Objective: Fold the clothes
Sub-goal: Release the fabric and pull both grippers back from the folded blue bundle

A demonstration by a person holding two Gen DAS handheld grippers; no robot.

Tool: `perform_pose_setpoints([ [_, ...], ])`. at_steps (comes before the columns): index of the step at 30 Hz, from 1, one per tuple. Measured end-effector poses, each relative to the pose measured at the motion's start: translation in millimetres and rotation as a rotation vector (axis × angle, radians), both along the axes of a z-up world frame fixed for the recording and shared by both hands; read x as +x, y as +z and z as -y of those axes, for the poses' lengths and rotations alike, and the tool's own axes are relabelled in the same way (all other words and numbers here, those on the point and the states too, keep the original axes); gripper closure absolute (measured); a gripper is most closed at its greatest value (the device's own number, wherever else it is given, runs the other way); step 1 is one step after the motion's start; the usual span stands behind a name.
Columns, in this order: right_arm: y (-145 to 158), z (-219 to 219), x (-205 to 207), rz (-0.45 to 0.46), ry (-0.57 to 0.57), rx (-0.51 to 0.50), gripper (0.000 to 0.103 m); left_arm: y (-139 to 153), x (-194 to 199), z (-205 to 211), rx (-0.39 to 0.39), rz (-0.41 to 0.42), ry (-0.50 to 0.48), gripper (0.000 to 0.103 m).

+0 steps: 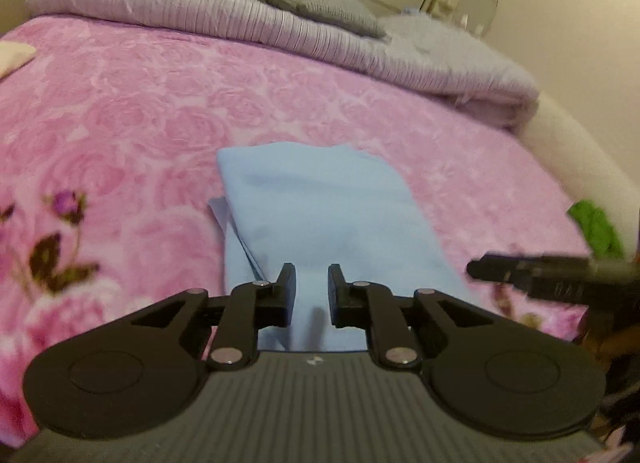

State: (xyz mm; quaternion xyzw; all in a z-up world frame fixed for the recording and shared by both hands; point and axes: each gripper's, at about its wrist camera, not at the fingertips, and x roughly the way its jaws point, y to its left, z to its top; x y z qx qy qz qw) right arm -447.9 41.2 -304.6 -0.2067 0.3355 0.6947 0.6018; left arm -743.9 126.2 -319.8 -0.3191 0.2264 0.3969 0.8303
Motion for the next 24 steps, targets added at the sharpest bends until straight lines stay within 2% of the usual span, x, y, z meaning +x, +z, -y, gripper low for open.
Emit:
perform_pose_setpoints([
  [2,0,19,-5,-0.009,0.009,0.015,0.065,-3,-2,14,-0.022,0.023,-0.006,0.091],
  [5,-23,21,-11,-0.018,0.019,-0.035,0.065,-32,8,15,-0.081,-0.036,-0.007,0.092],
  [6,-33,17,-12,-0.023,0.024,-0.042,0.065,-38,10,14,-0.073,-0.044,0.006,0.091],
  [8,-39,13,-14,-0.02,0.031,-0.046,0.065,-34,11,15,-0.073,-0.051,0.023,0.092],
  [12,-20,24,-13,-0.031,0.01,-0.051,0.065,-19,13,23,-0.073,-0.101,0.052,0.09],
  [13,-17,30,-11,-0.04,-0.001,-0.044,0.065,-14,13,27,-0.077,-0.12,0.065,0.088],
  [15,-11,41,-8,-0.06,-0.023,-0.038,0.065,-9,16,35,-0.076,-0.173,0.095,0.076],
  [16,-12,45,-7,-0.074,-0.034,-0.048,0.064,-8,16,39,-0.074,-0.201,0.11,0.074],
  [18,-14,54,-5,-0.103,-0.054,-0.068,0.051,-8,18,50,-0.072,-0.245,0.123,0.072],
  [19,-15,58,-5,-0.112,-0.065,-0.076,0.034,-9,20,54,-0.072,-0.262,0.125,0.071],
  [20,-17,61,-5,-0.113,-0.076,-0.08,0.03,-10,21,58,-0.077,-0.275,0.128,0.071],
  [24,-22,71,-4,-0.117,-0.118,-0.095,0.03,-14,25,73,-0.082,-0.307,0.129,0.069],
])
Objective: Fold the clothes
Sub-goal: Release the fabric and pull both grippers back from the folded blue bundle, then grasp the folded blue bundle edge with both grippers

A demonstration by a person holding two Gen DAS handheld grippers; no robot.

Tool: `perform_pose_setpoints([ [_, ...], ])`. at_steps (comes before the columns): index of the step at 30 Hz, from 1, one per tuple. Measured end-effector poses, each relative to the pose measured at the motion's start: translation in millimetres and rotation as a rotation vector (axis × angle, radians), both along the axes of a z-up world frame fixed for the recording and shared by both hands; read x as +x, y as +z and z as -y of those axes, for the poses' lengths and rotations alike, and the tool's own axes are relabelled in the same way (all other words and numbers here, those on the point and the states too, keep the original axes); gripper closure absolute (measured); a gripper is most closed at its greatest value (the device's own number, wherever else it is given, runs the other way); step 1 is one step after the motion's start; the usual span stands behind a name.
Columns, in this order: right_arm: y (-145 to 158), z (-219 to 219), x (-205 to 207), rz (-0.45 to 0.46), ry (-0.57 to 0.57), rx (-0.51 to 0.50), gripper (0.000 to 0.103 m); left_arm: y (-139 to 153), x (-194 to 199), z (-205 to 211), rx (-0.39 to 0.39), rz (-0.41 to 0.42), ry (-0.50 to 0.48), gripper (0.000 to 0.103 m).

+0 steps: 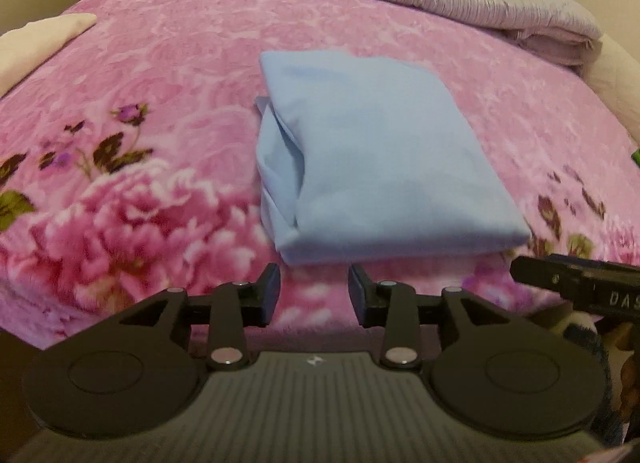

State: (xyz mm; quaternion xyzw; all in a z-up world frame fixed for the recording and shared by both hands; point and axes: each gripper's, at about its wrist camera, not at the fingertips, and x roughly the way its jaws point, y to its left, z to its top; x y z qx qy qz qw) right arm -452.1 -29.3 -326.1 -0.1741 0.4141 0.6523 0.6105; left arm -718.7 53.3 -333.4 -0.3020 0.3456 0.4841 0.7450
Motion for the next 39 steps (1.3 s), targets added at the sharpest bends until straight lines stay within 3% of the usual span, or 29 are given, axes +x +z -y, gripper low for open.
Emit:
perform_pose_setpoints([
  [6,1,11,-1,0.037,-0.046,-0.001,0.029,-7,5,18,0.007,-0.049,0.003,0.066],
  [12,2,26,0,0.016,-0.066,0.013,0.029,-9,7,33,0.01,-0.07,-0.004,0.066],
  [30,16,50,-7,0.014,-0.036,0.064,0.029,6,11,56,0.052,-0.073,-0.029,0.065],
  [35,19,50,-1,-0.057,-0.015,0.089,0.029,13,-6,46,0.028,0.052,0.008,0.064],
  [39,13,45,22,-0.184,-0.071,0.118,0.029,8,-43,18,-0.046,0.295,0.098,0.058],
])
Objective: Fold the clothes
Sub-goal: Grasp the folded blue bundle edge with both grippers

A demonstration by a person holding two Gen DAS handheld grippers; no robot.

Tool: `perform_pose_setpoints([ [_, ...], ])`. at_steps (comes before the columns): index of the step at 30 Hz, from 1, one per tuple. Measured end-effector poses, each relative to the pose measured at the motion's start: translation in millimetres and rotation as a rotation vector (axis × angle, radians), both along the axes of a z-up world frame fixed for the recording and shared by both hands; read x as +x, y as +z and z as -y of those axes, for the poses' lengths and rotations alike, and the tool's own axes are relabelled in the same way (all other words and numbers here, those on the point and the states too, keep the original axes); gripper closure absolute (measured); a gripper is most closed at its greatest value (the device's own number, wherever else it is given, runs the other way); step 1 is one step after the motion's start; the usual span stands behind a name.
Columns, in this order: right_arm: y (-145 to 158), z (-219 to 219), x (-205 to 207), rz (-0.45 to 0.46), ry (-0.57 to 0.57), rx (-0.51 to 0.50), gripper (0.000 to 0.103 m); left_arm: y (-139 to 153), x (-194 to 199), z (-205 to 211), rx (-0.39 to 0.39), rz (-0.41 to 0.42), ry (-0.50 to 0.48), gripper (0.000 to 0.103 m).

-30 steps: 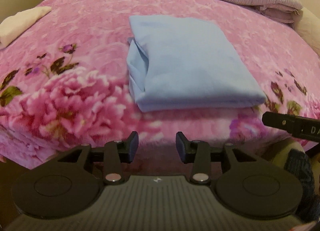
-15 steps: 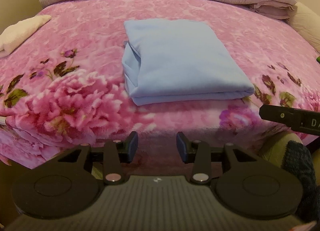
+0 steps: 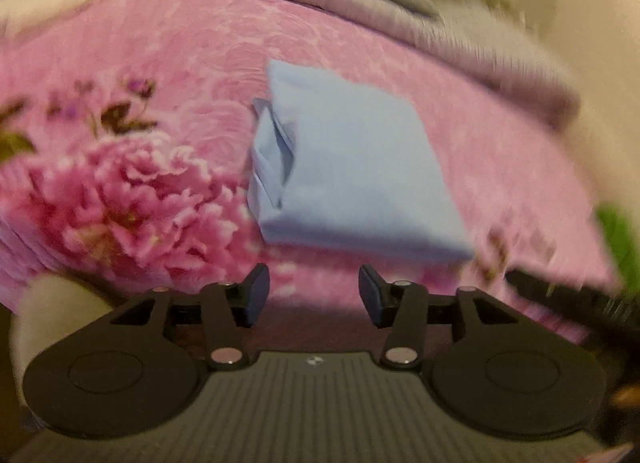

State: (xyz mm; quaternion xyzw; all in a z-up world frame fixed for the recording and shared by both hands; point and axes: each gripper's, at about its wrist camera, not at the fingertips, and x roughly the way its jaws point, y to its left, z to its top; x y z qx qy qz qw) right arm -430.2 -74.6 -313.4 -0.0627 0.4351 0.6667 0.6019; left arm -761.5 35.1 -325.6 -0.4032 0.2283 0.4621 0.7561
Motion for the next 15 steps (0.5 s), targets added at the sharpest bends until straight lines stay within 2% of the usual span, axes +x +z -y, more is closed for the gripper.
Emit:
perform_pose_setpoints([
  [5,-17,-16,28,-0.115,-0.044,-0.024,0.029,-22,-35,-37,-0.102,0.249,0.094,0.057],
  [11,-34,-50,63,-0.347,-0.09,-0.037,0.029,-54,-49,-78,-0.185,0.389,0.147,0.054],
  [15,-45,-72,76,-0.385,-0.091,-0.066,0.029,-72,-50,-104,-0.23,0.475,0.163,0.053],
])
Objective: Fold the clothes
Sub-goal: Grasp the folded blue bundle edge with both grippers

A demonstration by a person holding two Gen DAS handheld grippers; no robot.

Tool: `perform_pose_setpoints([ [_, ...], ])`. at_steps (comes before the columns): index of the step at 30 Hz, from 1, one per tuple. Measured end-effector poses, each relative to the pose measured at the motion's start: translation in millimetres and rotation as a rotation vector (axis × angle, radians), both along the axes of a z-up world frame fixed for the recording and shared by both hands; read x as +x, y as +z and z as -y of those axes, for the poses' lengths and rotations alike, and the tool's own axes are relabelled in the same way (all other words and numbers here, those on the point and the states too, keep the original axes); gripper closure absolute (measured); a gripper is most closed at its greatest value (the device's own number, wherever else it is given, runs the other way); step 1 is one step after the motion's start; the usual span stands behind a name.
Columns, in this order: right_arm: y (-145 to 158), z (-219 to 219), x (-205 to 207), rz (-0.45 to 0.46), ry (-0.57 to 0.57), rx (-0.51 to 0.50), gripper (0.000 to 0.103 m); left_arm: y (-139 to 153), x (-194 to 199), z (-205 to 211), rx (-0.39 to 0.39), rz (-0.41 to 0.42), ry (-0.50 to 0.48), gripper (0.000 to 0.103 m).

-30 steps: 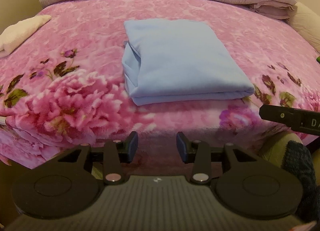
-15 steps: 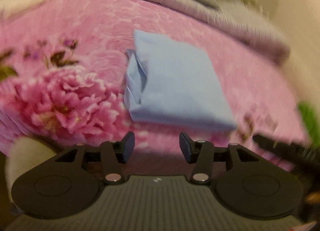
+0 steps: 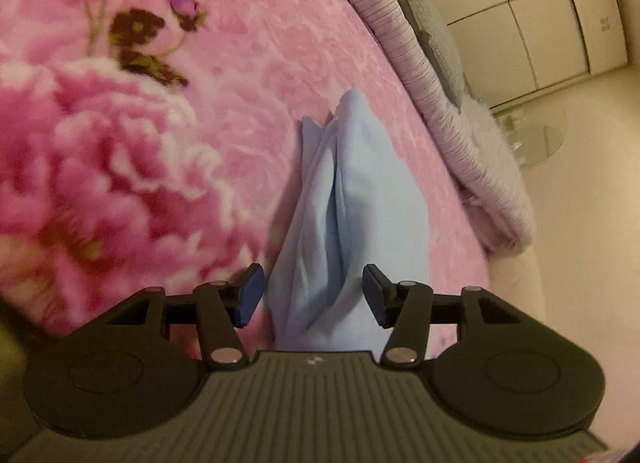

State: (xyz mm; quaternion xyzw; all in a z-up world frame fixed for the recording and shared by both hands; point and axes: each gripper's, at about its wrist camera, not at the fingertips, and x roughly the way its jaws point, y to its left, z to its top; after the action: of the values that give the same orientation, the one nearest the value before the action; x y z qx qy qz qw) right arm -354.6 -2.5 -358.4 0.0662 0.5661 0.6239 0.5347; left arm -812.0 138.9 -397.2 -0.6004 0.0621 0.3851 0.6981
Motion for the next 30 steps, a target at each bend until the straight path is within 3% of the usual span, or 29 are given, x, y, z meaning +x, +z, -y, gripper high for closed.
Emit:
perform_pose_setpoints([
  [19,-35,-89,20,-0.189,0.052,-0.06,0.029,-23,36,-79,-0.025,0.17,-0.157,0.045],
  [24,-39,-103,19,-0.184,0.108,-0.049,0.03,-35,37,-87,-0.033,0.166,-0.184,0.064],
  [27,-40,-110,16,-0.176,0.146,-0.037,0.03,-37,37,-93,-0.034,0.175,-0.193,0.065],
  [28,-41,-112,15,-0.175,0.159,-0.03,0.033,-37,38,-93,-0.03,0.174,-0.201,0.066],
  [30,-45,-115,13,-0.183,0.176,-0.02,0.051,-34,37,-94,-0.02,0.193,-0.203,0.069],
])
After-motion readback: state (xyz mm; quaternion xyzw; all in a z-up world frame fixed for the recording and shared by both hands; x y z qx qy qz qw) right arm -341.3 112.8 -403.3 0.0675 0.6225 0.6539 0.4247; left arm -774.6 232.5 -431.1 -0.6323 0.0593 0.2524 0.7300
